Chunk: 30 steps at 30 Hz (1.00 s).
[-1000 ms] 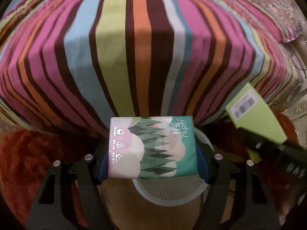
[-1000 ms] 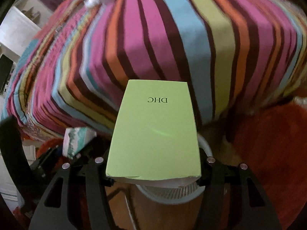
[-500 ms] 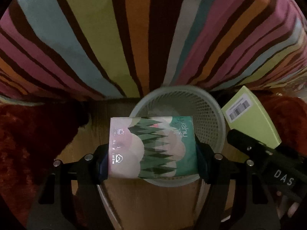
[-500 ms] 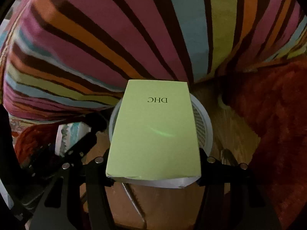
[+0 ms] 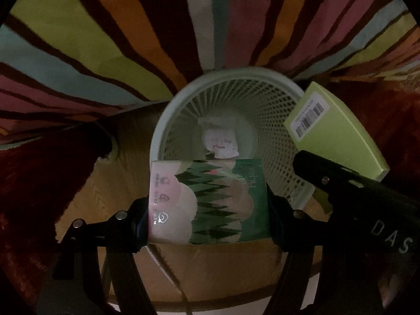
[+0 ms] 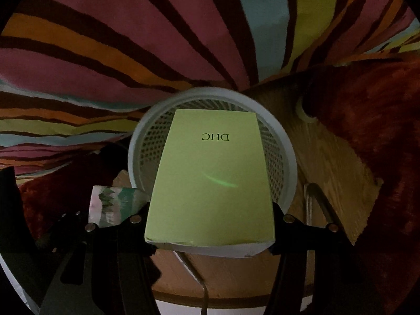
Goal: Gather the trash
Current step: 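Open both tools to drop the tissue pack and DHC box into the wastebasket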
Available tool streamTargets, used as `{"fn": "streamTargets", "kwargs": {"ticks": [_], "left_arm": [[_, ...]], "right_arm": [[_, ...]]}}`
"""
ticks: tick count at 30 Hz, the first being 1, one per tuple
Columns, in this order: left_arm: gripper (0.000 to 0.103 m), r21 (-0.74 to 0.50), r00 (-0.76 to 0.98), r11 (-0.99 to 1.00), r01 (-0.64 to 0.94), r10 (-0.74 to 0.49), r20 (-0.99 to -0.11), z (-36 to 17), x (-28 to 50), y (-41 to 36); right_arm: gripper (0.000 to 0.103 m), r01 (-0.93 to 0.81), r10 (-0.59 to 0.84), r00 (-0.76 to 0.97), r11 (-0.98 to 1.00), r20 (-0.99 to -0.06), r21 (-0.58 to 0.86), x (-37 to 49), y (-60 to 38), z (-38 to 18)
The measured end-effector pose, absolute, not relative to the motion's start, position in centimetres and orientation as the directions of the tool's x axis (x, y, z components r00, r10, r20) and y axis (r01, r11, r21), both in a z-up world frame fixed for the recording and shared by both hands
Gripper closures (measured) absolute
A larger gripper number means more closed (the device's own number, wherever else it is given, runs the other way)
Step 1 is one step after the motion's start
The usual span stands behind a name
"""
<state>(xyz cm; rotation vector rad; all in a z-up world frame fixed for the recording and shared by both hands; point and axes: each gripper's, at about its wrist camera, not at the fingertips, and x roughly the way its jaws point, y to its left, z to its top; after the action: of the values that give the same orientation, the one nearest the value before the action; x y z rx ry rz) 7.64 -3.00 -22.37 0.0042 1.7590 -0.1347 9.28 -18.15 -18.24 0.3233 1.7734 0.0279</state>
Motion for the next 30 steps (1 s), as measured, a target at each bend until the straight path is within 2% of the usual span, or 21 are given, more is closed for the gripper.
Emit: {"fn": "streamTargets", "kwargs": {"ticks": [26, 30], "left_arm": [[0.033, -0.109, -0.350, 0.990, 0.084, -0.073, -0.934, -28.8, 7.2, -4.0], [0.029, -0.118, -0.376, 0.991, 0.068, -0.084, -0.923, -29.3, 7.2, -3.9]], "right_arm": [[0.048, 0.272, 0.236, -0.372, 0.952, -0.898, 0.137, 8.7, -18.4, -24.9], [0.047, 0.283, 0.237, -0.370, 0.950, -0.898, 0.134, 8.9, -18.1, -25.5]]}}
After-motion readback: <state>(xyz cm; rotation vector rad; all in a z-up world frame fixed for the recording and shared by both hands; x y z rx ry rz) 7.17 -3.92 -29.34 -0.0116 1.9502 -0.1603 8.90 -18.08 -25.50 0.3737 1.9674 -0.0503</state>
